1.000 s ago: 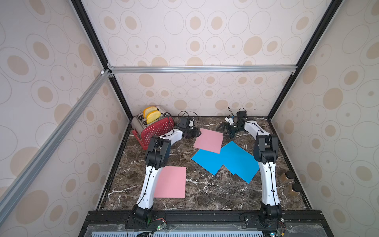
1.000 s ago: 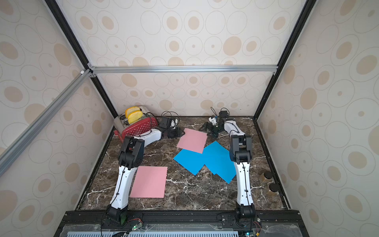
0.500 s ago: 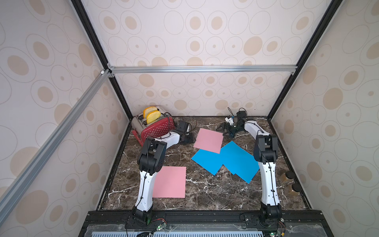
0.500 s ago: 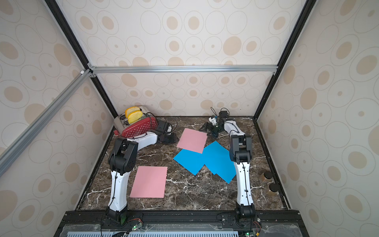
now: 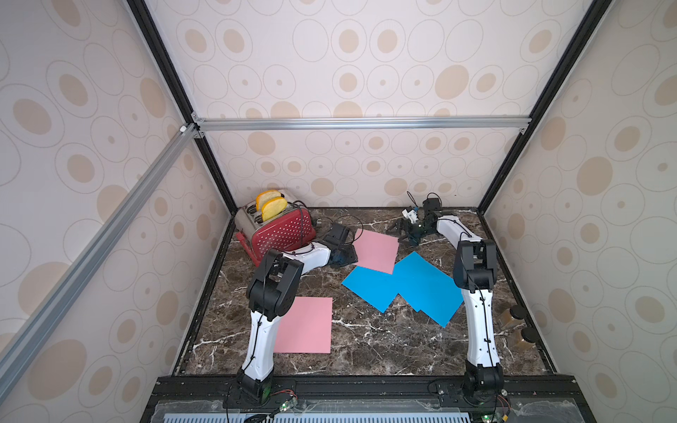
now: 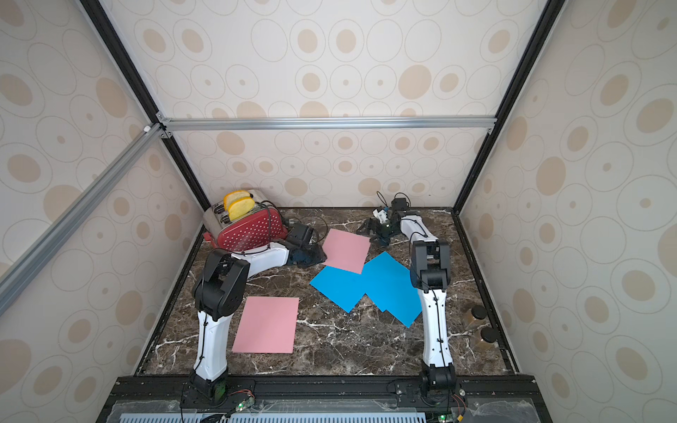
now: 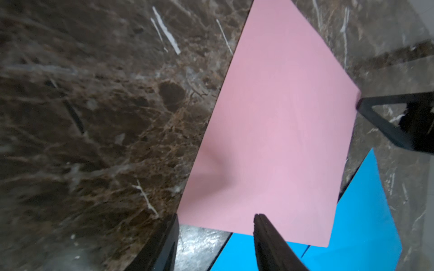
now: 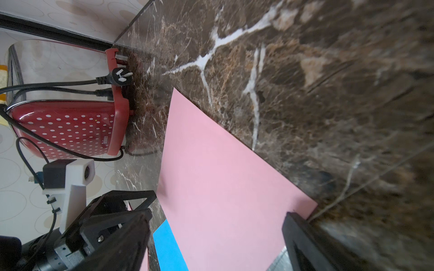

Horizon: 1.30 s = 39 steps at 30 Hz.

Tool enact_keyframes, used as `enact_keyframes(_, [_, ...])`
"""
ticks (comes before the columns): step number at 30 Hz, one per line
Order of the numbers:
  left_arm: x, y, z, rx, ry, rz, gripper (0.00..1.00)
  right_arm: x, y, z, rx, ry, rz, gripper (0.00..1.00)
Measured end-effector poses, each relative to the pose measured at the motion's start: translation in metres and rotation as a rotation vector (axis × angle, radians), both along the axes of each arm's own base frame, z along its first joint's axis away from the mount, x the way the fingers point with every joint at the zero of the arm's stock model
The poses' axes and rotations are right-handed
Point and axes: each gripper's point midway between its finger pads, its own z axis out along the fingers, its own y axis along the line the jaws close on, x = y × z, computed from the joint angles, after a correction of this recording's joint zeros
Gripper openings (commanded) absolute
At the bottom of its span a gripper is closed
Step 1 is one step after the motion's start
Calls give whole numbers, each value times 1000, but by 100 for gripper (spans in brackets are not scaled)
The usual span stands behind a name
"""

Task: Sort the scattered colored papers by color
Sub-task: Pick up the colored paper from the center of the board.

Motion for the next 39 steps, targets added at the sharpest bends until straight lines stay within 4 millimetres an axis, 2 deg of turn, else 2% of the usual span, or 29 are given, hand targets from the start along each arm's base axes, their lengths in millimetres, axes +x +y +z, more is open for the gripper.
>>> enact_keyframes(7, [27, -21, 5, -197, -83, 96, 56, 0, 0, 0, 2, -2, 0, 96])
enact_keyframes(12, [39, -34, 9, -352, -135, 138, 56, 0, 0, 0, 2, -3, 0, 96])
enact_keyframes(21, [62, -55, 22, -701, -269, 126, 61, -1, 0, 0, 3, -2, 1, 96])
enact_keyframes(26, [71, -47, 33, -760, -288, 93, 62, -1, 0, 0, 4, -4, 1, 96])
enact_keyframes(33, [91, -30, 63, -810, -336, 42, 58, -1, 0, 0, 7, -4, 2, 96])
enact_keyframes(39, [87, -31, 59, -802, -313, 13, 53, -1, 0, 0, 7, -4, 2, 96])
